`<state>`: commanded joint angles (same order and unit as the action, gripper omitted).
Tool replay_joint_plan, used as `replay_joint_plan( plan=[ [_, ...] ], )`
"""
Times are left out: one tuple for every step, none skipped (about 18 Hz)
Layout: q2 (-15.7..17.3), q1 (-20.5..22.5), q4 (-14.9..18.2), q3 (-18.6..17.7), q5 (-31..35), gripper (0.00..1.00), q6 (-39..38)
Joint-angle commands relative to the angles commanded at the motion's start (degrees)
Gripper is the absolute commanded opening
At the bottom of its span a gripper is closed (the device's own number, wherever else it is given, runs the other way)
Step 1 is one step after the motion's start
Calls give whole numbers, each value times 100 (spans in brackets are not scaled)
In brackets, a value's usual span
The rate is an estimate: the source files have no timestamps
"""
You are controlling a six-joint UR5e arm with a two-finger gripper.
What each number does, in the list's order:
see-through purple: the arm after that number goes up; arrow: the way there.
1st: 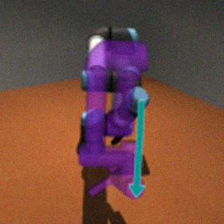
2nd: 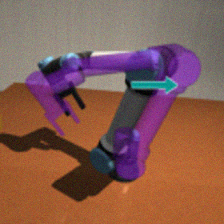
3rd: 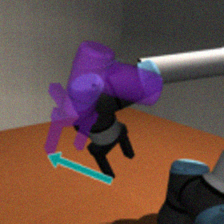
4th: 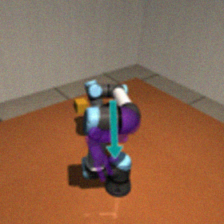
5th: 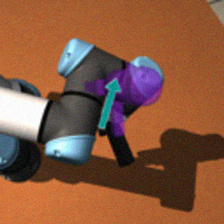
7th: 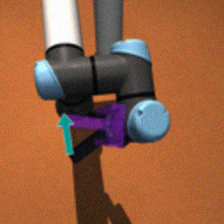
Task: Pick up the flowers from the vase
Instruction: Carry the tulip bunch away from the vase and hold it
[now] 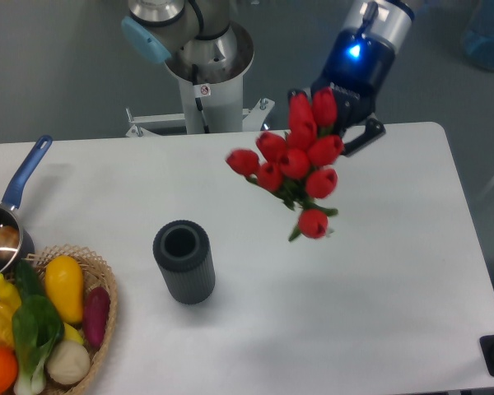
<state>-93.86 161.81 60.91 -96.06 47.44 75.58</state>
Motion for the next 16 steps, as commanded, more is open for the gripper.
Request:
replay_joint_plan(
  plan=[
    [-18,-26,-9,0,211,3,79],
    [-53,-61,-9,0,387,3,123],
    [-114,-70,-9,9,554,4,123],
    [-158,-96,-18,17,756,5,132],
    [-176,-131,-18,17,1002,6,132],
    [-185,-201,-9,17,1274,7,141],
    [-211,-289,-9,17,1572,7,176],
    [-290,-429,0,17,1880,7,246],
    [-351,-570,0,9,2153,7,264],
    [-430,-702,-9,26,2382,7,247],
    [-518,-825,-18,61,2567,8,229],
    [-615,-922,-9,105,2760,7,211],
    [-685,-1010,0,149,2971,7,211],
    [-764,-1133,17,193,3199,7,203],
    [-852,-1247,44,280,3471,6,202],
    [-940,-1335,61,342,3735,6,202]
  ],
)
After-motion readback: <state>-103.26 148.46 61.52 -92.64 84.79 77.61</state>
